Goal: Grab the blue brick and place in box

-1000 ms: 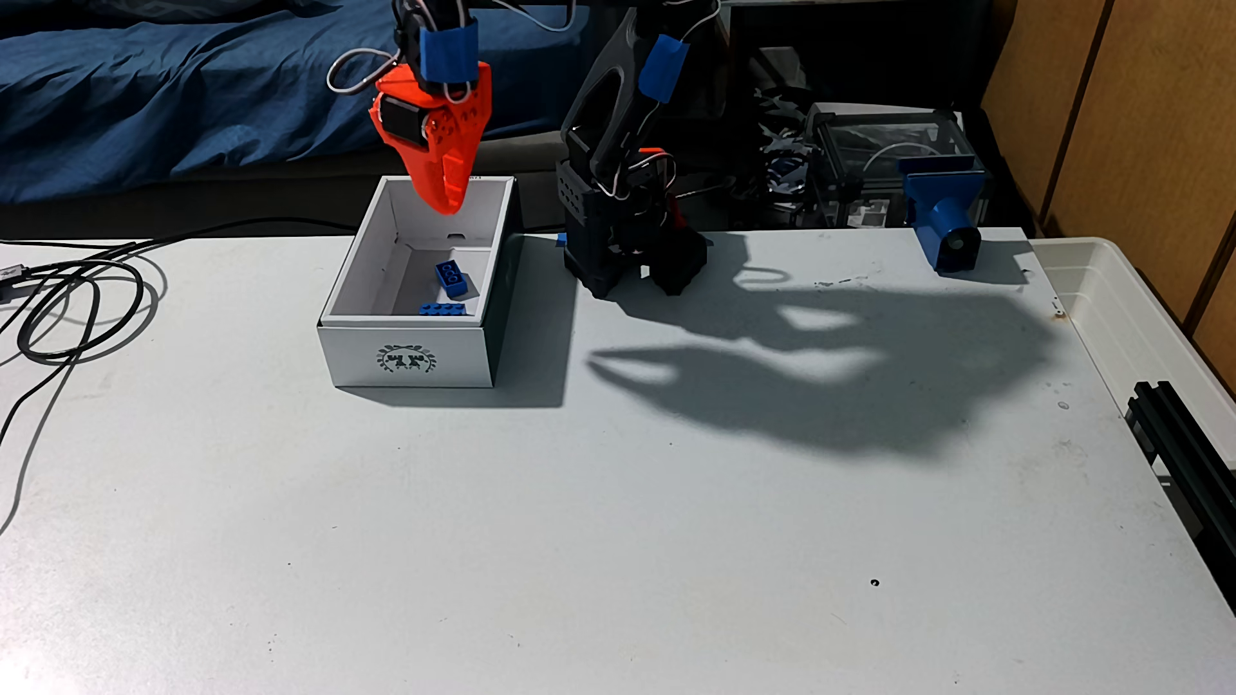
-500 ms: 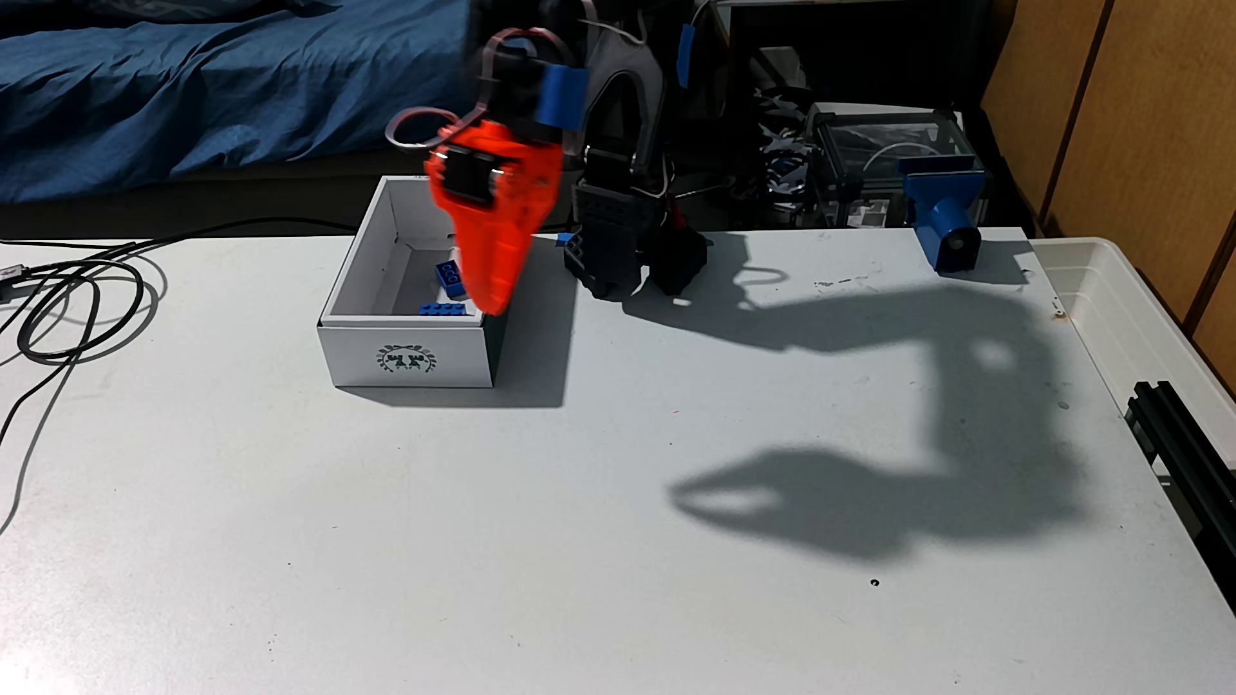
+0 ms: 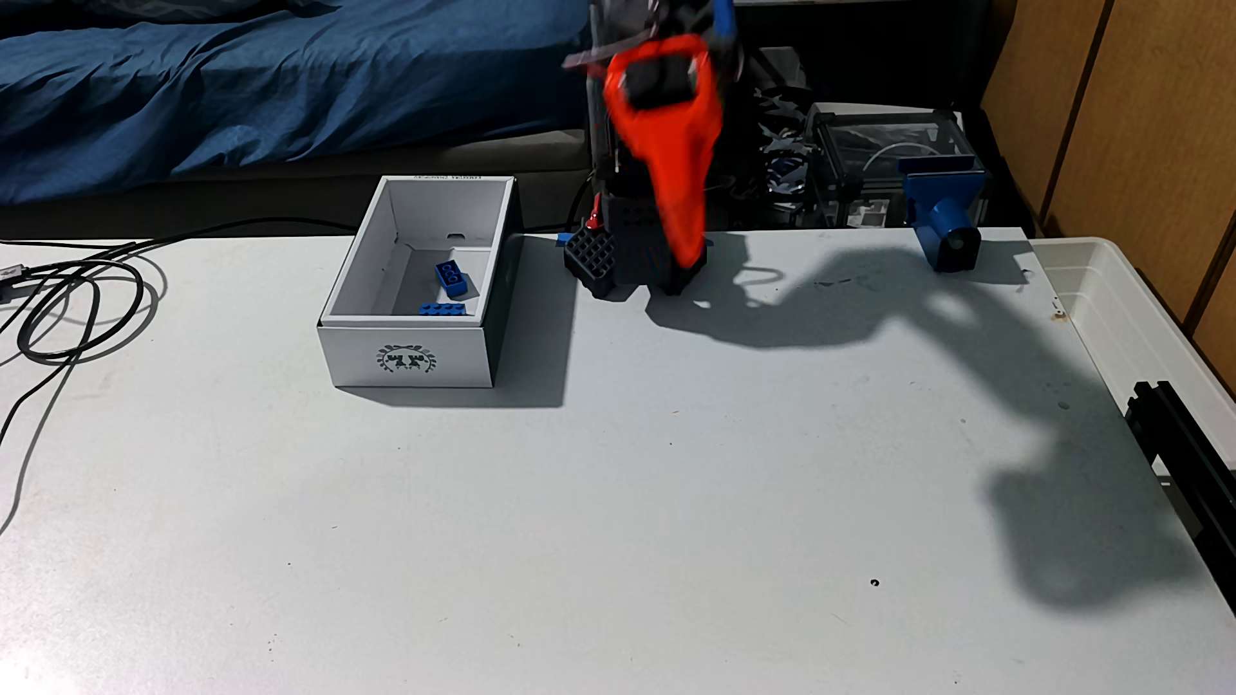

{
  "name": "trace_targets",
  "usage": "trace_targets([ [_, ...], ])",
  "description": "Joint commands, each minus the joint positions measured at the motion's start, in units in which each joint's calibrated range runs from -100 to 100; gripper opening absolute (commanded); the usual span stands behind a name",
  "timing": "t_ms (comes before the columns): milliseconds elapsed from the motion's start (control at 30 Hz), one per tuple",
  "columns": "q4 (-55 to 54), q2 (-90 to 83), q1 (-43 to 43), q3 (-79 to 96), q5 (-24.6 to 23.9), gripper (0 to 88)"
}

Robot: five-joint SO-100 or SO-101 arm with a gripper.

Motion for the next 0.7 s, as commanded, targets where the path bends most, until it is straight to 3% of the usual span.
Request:
trace_targets([
  [0, 4.97, -13.73, -1.55, 5.64, 0.29, 2.6],
  [133, 11.00, -26.16, -1.26, 15.94, 1.98, 2.6],
  [400, 9.45, -40.54, 1.49, 32.88, 3.24, 2.6],
  [667, -13.73, -40.54, 3.80, 42.56, 3.24, 1.9],
])
